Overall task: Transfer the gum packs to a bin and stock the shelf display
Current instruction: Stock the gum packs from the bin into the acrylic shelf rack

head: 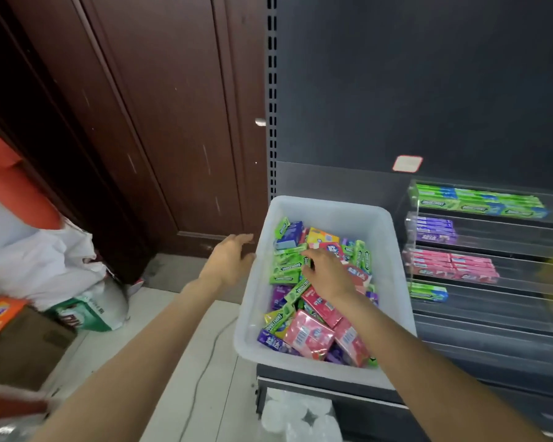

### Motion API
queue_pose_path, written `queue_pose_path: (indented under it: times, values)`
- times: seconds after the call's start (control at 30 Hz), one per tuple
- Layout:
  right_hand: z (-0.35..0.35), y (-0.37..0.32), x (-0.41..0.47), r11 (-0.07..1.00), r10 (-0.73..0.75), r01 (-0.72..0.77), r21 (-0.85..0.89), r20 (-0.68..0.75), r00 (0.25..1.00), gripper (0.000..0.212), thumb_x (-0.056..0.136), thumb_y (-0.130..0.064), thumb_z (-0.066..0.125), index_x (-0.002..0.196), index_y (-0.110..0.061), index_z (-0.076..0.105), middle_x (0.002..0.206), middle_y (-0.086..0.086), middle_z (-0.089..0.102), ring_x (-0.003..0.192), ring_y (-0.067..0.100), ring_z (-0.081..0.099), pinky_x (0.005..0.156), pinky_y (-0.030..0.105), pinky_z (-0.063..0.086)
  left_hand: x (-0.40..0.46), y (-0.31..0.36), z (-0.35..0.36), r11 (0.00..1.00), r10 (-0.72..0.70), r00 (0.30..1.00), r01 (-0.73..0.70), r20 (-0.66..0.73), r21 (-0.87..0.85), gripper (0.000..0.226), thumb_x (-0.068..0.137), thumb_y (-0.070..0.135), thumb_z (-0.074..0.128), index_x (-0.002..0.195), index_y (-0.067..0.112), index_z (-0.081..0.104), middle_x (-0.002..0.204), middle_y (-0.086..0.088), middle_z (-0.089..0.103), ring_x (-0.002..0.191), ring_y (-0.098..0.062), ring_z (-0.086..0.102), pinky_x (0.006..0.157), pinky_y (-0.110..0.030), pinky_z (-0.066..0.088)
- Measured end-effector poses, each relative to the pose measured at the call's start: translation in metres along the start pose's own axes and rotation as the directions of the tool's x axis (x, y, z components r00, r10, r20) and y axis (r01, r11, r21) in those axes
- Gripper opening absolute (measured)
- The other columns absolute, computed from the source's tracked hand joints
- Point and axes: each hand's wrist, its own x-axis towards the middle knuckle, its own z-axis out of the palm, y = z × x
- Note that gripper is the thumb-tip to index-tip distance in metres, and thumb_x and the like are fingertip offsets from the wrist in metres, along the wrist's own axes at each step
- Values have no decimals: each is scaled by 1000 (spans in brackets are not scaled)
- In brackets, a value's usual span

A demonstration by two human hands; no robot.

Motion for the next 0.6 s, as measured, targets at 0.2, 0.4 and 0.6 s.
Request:
queue_pose_path:
  times: [0.2,0.4,0.6]
  values:
    - [19,-7,11,985,82,-70,-157,70,994,42,93,-14,55,134,-12,49,134,11,51,125,25,46,106,39,39,10,-16,5,977,71,969,-20,237,-210,46,95,18,51,140,23,42,120,-9,62,110,-22,58,86,-20,39]
    - [20,-11,17,975,121,-122,-185,-18,993,32,88,-14,63,120,-12,62,119,10,57,110,22,55,96,33,46,18,-21,5,974,121,982,-89,147,-210,46,91,17,59,135,14,48,127,-9,55,111,-22,57,89,-21,42]
    - [1,-11,12,995,78,-63,83,-183,980,29,85,-12,66,114,-10,66,91,1,52,87,14,47,89,31,43,31,-2,1,947,265,964,-255,28,-194,37,94,21,54,131,15,54,128,-6,55,114,-21,53,94,-24,38]
